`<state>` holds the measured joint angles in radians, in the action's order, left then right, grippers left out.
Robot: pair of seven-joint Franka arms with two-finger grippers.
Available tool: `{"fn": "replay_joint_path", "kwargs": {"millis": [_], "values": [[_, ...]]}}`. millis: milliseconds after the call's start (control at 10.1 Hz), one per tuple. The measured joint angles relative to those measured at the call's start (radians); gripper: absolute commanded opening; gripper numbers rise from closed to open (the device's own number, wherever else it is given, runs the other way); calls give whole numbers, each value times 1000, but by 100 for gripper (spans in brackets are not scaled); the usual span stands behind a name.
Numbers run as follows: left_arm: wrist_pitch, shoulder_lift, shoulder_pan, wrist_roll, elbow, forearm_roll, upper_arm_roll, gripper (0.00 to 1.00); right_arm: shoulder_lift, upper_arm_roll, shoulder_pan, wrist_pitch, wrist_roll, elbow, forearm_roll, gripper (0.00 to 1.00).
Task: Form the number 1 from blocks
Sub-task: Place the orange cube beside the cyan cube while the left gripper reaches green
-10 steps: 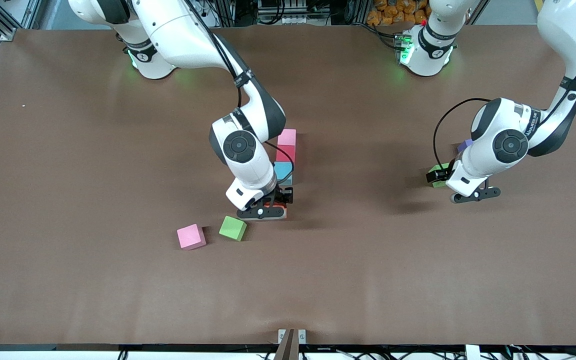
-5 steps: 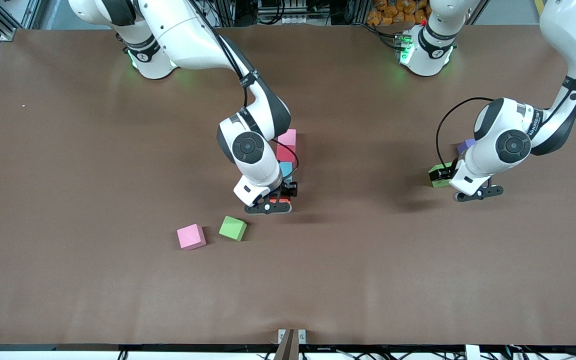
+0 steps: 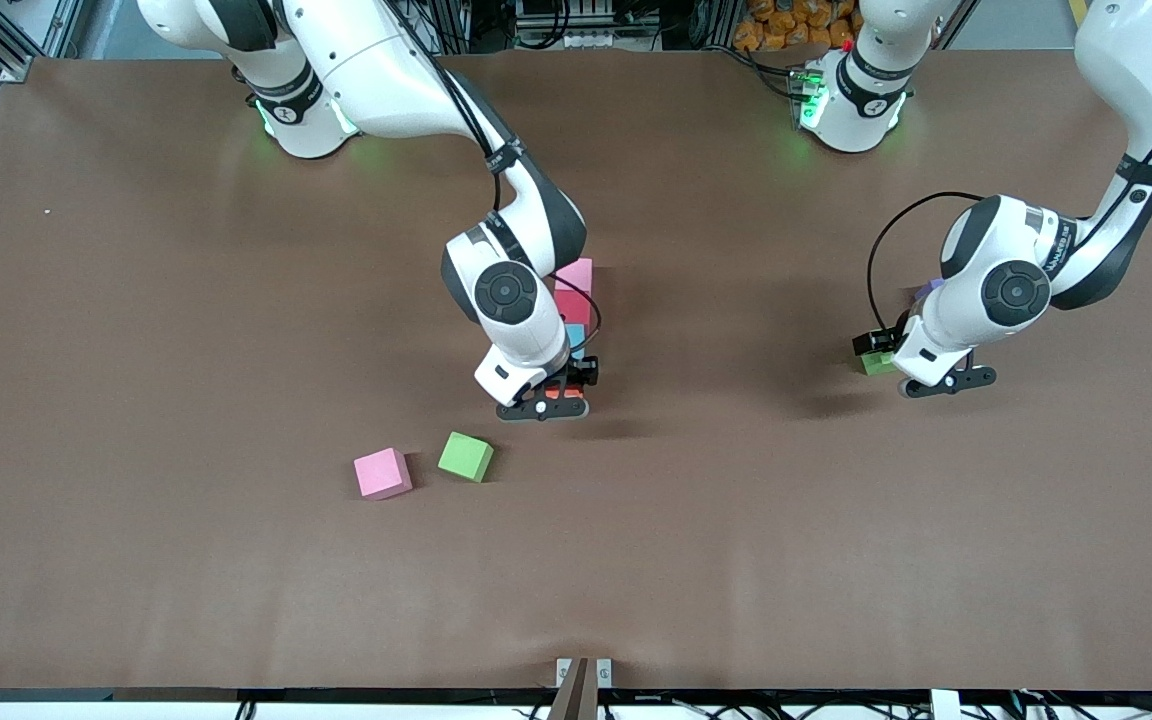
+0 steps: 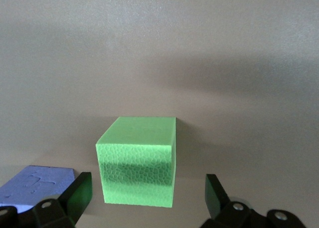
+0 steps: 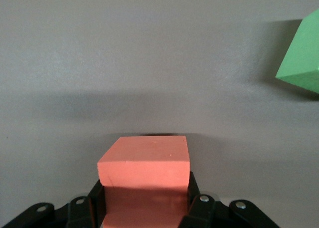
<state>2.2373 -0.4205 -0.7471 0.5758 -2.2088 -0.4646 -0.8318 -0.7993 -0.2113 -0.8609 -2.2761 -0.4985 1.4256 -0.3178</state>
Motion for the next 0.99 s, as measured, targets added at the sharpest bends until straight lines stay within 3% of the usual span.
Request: {"fn": "replay_joint_path", "kwargs": {"millis": [796, 895, 995], "values": [[8, -77, -1, 4, -1, -50, 31, 100, 0, 6, -23, 0, 0, 23, 0, 64], [9, -96, -1, 15, 0, -74, 38, 100, 0, 6, -26, 0, 0, 24, 0, 86], [11, -113, -1, 16, 0, -97, 51, 19, 0, 6, -26, 0, 0, 24, -1, 100]]}}
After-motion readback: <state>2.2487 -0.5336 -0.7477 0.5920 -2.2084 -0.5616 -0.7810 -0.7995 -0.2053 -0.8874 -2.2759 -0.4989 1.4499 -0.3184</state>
